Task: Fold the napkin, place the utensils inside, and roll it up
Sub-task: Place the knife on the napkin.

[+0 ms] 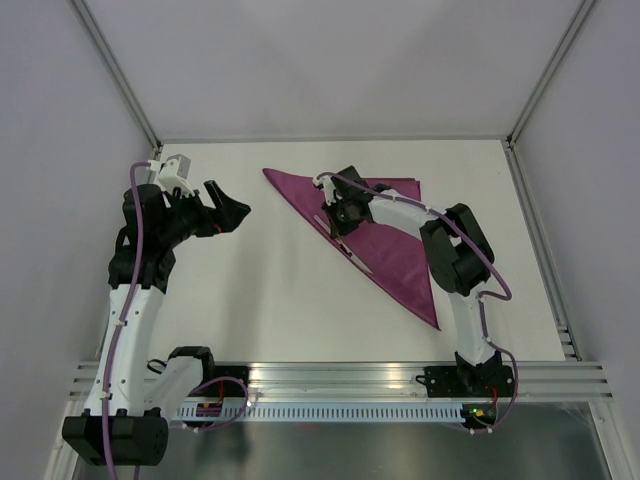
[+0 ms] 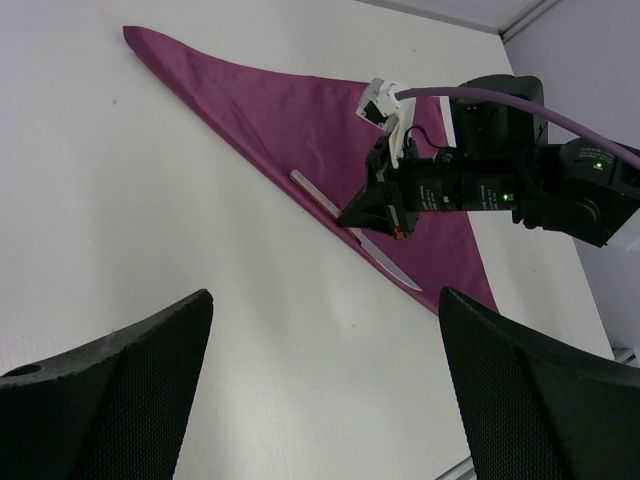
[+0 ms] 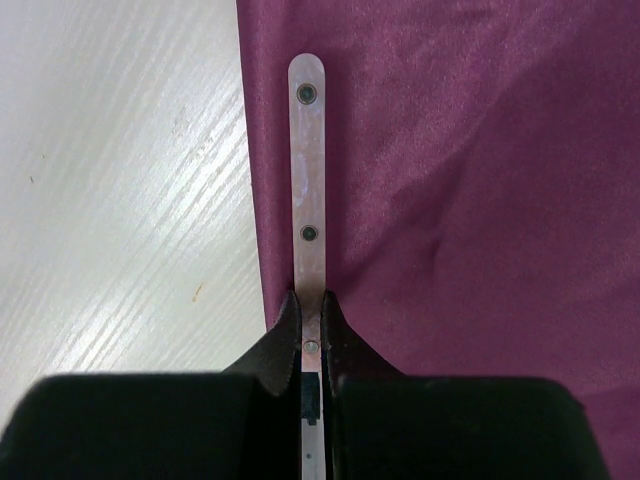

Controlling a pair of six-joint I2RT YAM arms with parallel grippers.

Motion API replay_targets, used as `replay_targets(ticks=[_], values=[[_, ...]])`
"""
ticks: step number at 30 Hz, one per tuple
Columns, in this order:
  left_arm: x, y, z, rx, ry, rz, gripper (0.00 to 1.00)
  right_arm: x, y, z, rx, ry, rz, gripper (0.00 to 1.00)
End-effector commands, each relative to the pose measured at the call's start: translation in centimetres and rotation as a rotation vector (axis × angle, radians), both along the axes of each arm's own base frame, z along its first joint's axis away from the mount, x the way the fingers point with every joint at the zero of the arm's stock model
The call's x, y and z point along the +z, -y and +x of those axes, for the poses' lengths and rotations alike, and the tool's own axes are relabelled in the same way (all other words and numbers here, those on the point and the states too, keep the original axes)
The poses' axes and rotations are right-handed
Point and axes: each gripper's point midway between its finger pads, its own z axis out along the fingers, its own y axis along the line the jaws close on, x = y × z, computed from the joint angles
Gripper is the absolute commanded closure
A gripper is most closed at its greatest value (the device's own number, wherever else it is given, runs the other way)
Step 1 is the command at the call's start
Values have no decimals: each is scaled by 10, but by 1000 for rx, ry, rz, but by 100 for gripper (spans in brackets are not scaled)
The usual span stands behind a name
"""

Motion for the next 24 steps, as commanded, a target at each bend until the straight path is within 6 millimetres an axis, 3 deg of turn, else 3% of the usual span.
replay_targets(ticks=[1,12,24], values=[[3,-3,4,21,1,-5,4,21,-16,25,-18,86,45,100],[-4,-2,7,16,-12,-6,4,27,-24,36,-14,107,63,100],[-7,-2,8,14,-17,-9,4,12,-23,31,-10,70,42,100]])
